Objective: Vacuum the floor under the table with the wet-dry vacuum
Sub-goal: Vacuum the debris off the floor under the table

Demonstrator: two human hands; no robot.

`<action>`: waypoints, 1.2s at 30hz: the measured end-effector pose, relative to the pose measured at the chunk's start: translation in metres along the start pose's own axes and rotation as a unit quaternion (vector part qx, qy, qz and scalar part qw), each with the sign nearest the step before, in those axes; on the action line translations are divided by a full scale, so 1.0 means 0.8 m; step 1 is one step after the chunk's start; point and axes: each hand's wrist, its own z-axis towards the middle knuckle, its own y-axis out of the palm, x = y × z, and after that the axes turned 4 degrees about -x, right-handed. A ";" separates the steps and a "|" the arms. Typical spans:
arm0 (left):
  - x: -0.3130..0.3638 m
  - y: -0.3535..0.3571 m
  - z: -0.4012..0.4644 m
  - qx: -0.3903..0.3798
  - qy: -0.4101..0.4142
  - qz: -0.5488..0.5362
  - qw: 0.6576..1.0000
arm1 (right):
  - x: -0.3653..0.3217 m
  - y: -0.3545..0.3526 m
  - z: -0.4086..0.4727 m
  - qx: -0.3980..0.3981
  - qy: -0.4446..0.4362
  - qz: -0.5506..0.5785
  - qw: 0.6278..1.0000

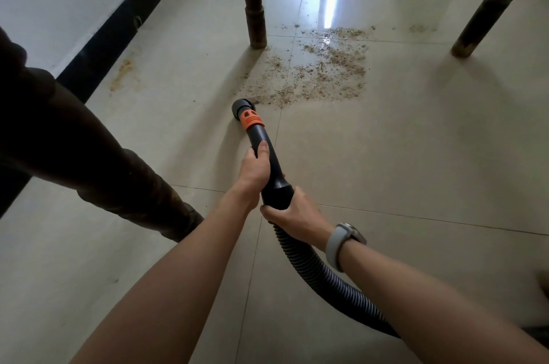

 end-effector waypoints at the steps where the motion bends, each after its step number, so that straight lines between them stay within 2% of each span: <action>1: 0.001 -0.005 0.000 0.006 0.002 -0.005 1.000 | -0.003 0.005 0.001 0.000 0.000 -0.001 1.000; 7: 0.000 -0.023 -0.015 -0.012 0.017 -0.028 0.999 | -0.001 0.021 -0.014 0.023 0.005 -0.003 1.000; 15: -0.015 -0.010 -0.027 -0.015 0.014 0.003 1.000 | 0.015 0.012 -0.029 -0.013 -0.007 0.028 1.000; 19: -0.010 0.003 -0.028 -0.032 0.005 -0.006 0.999 | 0.018 0.010 -0.039 0.041 0.014 0.025 0.999; 22: -0.004 0.015 -0.032 -0.080 -0.015 -0.023 0.996 | 0.024 0.011 -0.045 0.092 0.041 0.008 0.995; 25: 0.001 0.023 -0.037 -0.109 -0.023 -0.018 0.994 | 0.031 0.009 -0.044 0.101 0.044 0.020 0.994; 30: 0.003 0.014 -0.027 -0.077 -0.013 -0.006 0.997 | 0.027 0.001 -0.026 0.052 0.012 0.044 0.998; 36: 0.009 -0.025 -0.009 -0.033 -0.021 -0.089 0.995 | -0.006 0.017 0.006 0.024 -0.009 -0.013 1.000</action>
